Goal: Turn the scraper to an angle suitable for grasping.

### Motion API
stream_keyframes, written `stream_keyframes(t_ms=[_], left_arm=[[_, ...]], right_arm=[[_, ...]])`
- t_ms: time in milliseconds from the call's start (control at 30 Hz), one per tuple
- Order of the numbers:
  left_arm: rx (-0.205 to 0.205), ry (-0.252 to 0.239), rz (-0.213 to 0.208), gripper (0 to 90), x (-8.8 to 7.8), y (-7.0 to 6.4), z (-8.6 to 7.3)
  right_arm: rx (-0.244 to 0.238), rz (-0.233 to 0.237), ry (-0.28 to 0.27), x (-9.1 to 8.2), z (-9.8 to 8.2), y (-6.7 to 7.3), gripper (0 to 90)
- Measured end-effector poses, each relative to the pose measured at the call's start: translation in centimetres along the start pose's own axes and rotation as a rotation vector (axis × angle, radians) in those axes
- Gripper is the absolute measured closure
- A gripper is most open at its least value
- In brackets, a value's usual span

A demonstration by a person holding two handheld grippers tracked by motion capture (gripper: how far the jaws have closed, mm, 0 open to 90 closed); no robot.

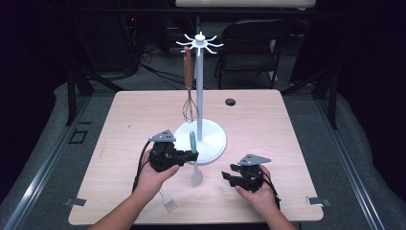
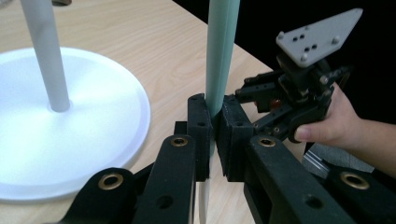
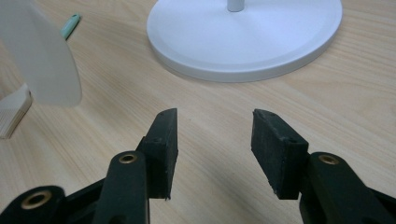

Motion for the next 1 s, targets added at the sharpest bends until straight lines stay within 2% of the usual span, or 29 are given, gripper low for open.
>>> stream_keyframes(t_ms=[67, 200, 333, 400, 467, 600, 633, 733, 1000], left_arm=[[0.002, -0.003, 0.001, 84.6, -0.3, 0.1, 0.8], [0.041, -0.002, 0.026, 84.6, -1.1, 0.0, 2.9], [0.064, -0.017, 0.032, 84.6, -1.8, -0.2, 4.9], [0.083, -0.007, 0.051, 84.6, -2.0, -0.3, 5.8], [0.082, -0.006, 0.065, 84.6, -2.2, -0.3, 6.4], [0.089, -0.014, 0.04, 84.6, -2.3, -0.3, 7.3], [0.097, -0.01, 0.039, 84.6, -2.3, -0.3, 7.4], [0.099, -0.015, 0.058, 84.6, -2.5, -0.2, 8.3], [0.122, -0.043, 0.057, 84.6, -3.1, -0.5, 11.7]], right_arm=[[-0.001, 0.001, -0.001, 0.0, 0.0, 0.0, 51.3], [0.0, -0.004, -0.002, 0.0, 0.0, -0.2, 50.7], [0.011, -0.012, -0.005, 0.0, -0.1, -0.4, 50.6], [0.011, -0.014, -0.006, -0.1, -0.1, -0.4, 50.6], [0.011, -0.01, -0.008, 0.0, -0.1, -0.4, 50.5], [0.016, -0.007, -0.003, 0.3, -0.2, -0.4, 50.5], [0.009, -0.017, 0.013, 0.2, -0.2, -0.5, 50.5], [0.013, -0.008, 0.004, 0.3, -0.2, -0.4, 50.1], [0.042, -0.007, 0.012, 0.8, -0.5, -0.7, 49.6]])
Point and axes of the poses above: each handheld gripper's, and its own axes: x roughly forward along the jaws, z roughly out of its top, y roughly to its left, the point moved 2 cm from there along x, roughly forward along the jaws
